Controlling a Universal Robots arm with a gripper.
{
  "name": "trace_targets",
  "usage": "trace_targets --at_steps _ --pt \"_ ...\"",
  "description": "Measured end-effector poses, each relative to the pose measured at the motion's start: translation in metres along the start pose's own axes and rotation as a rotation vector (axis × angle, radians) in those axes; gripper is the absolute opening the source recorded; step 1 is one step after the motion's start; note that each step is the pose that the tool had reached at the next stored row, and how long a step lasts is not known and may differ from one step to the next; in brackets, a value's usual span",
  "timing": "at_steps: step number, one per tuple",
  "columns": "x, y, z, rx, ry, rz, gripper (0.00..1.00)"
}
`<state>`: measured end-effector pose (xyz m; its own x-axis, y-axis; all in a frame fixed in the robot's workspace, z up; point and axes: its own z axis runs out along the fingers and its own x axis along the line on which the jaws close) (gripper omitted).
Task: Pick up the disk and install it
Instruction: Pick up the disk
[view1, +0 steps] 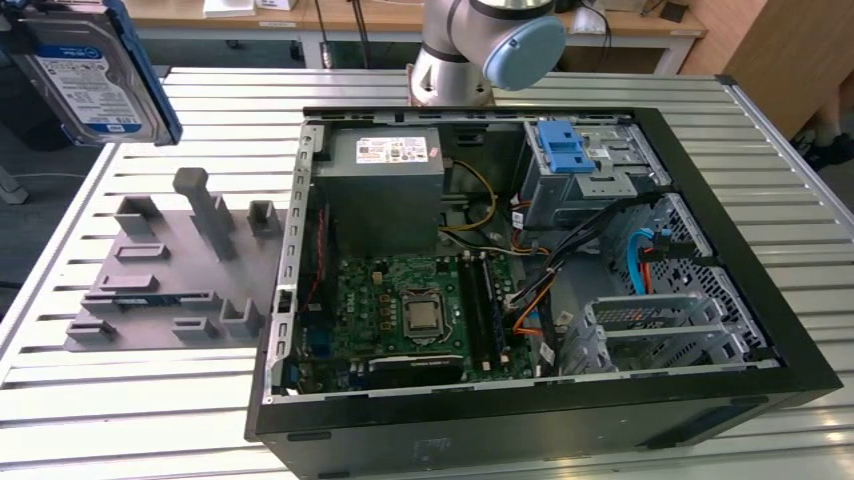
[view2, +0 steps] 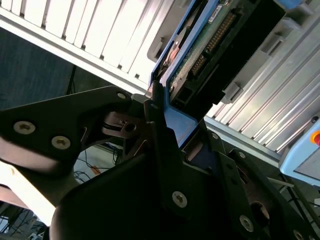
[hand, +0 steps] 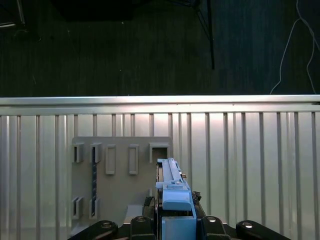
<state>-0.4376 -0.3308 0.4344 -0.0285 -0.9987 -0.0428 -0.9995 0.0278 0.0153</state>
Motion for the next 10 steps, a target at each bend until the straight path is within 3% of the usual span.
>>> trace_targets --at_steps 10 --pt "-0.0006 0.0001 -0.0079 0.0 0.0 0.0 0.36"
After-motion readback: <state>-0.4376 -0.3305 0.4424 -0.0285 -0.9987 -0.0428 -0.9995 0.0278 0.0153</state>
